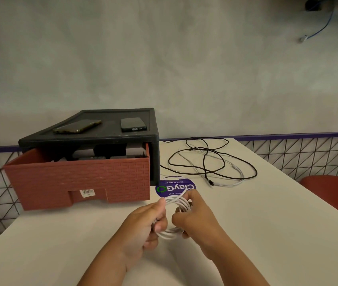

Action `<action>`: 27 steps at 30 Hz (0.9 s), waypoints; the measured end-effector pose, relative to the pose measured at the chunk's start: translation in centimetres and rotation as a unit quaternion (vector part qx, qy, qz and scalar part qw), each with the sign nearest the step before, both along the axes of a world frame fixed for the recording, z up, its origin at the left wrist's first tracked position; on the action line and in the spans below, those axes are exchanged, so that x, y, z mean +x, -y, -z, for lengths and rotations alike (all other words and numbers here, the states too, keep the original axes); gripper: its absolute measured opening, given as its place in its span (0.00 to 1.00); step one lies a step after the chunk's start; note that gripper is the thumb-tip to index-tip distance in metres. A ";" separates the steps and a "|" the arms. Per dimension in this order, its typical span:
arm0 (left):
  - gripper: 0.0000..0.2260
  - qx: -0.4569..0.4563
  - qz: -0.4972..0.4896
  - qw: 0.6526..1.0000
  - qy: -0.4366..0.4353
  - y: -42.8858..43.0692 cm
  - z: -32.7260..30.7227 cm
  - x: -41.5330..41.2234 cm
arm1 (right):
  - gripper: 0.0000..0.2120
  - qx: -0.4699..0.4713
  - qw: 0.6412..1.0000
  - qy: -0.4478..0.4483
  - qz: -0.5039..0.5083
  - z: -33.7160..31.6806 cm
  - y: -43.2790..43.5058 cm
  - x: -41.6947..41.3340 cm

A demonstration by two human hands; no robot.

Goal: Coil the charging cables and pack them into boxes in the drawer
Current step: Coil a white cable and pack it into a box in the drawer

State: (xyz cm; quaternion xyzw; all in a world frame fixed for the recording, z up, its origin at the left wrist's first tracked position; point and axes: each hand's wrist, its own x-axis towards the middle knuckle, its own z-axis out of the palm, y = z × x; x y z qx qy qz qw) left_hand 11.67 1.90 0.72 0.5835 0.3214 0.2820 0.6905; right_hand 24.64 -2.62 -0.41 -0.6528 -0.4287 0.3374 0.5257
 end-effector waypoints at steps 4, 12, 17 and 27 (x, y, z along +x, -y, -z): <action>0.16 0.023 -0.077 0.997 0.021 -0.1 0.3 0.8 | 0.14 0.012 1.000 -0.011 0.023 0.1 -0.1 0.1; 0.16 0.056 -0.184 0.979 0.069 -0.8 0.5 0.5 | 0.09 0.054 0.990 0.120 0.039 0.4 -0.3 -0.1; 0.16 0.050 -0.216 0.970 0.096 -1.2 0.5 0.5 | 0.10 0.102 0.989 0.107 0.003 -0.1 0.3 -0.6; 0.16 0.024 -0.245 0.959 0.141 -2.1 0.3 -0.3 | 0.09 0.137 0.991 -0.004 -0.009 -0.8 0.6 -1.2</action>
